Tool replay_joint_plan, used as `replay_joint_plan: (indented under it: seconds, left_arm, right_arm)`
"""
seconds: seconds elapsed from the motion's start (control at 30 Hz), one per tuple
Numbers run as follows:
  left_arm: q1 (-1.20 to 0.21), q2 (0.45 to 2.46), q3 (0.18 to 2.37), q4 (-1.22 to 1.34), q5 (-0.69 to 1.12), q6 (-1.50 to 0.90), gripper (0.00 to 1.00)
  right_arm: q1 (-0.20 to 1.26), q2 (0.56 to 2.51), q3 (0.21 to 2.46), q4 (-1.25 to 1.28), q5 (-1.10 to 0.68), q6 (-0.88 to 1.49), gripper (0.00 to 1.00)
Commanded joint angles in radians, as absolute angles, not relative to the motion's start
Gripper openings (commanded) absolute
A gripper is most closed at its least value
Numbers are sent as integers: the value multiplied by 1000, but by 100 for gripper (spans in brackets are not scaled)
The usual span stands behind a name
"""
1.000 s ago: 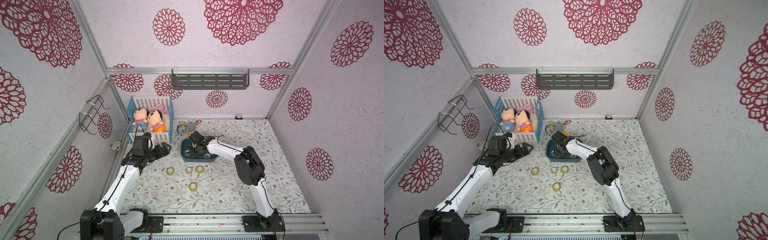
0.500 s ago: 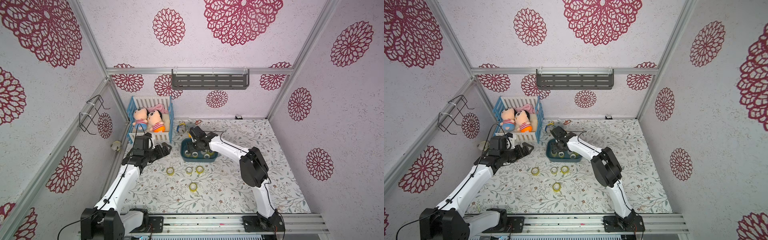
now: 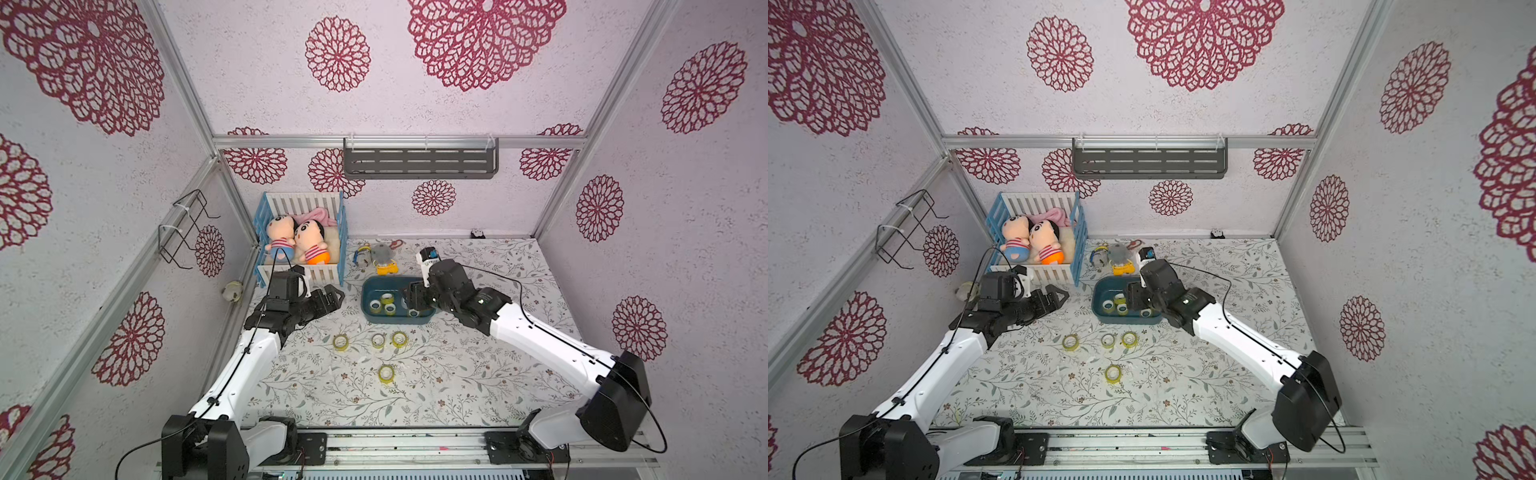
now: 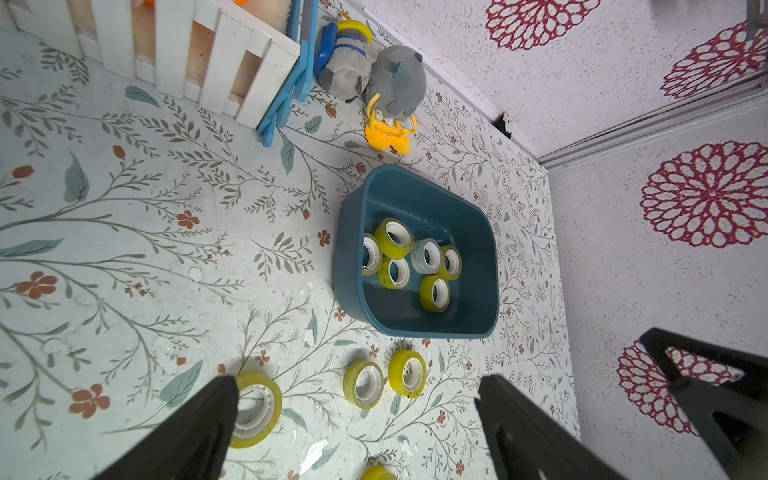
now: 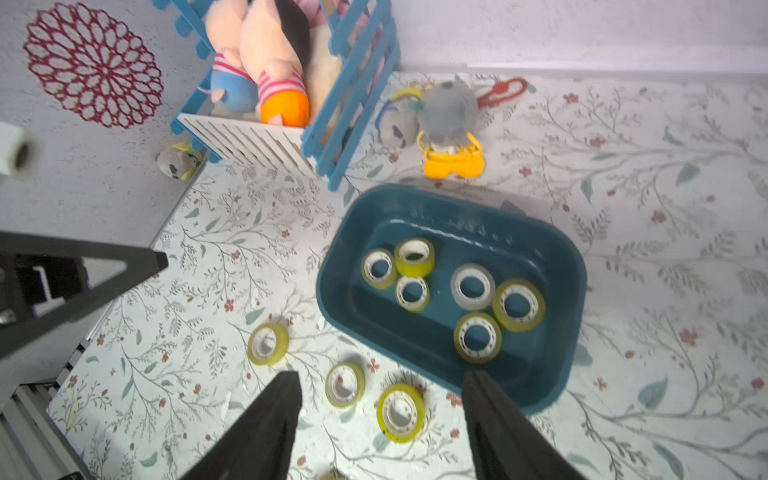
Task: Put the transparent tape into the storage box
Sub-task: Pick up the tape at the center of the board.
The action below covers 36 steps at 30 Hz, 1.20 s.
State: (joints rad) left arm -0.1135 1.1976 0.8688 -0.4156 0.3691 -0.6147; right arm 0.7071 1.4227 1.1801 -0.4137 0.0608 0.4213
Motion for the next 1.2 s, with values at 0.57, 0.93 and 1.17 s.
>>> replay_joint_plan:
  seconds: [0.57,0.93,1.17]
  left_arm:
    - [-287,1383,947,-511,392,-562,97]
    - [-279,1240,950,-590,221,-487,97]
    - [-278,1268,942,-552,216,-533,97]
  right_arm:
    - [726,1450,889,-323,65,620,64]
    - [744,1609,988,-335,40,604,62]
    - [770,1730,1083,-406,69,557,62]
